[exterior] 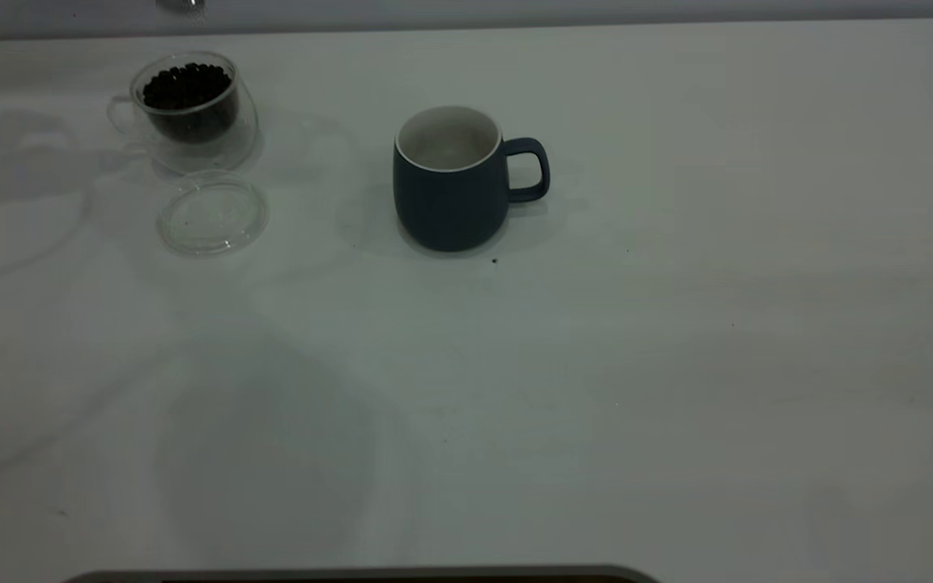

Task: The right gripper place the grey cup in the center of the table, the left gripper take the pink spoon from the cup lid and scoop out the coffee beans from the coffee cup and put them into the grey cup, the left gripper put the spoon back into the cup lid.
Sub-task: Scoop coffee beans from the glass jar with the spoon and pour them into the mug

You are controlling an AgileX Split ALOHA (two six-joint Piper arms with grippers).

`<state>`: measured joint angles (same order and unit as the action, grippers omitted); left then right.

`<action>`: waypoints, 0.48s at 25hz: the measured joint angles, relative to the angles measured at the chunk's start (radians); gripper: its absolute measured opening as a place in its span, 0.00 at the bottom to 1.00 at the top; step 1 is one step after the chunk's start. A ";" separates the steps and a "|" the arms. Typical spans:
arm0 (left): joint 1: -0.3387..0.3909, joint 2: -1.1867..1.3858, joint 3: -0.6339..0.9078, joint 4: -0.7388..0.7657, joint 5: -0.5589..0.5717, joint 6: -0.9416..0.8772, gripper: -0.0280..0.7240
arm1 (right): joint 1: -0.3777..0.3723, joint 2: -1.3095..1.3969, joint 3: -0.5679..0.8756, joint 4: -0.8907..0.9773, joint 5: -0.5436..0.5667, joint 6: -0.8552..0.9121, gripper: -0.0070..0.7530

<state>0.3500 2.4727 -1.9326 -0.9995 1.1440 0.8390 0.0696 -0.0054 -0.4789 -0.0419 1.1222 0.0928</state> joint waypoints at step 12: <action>0.000 0.134 0.000 -0.018 -0.080 0.000 0.21 | 0.000 0.000 0.000 0.000 0.000 0.000 0.73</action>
<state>0.3500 2.6069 -1.9330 -1.0174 1.0643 0.8389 0.0696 -0.0054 -0.4789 -0.0419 1.1222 0.0928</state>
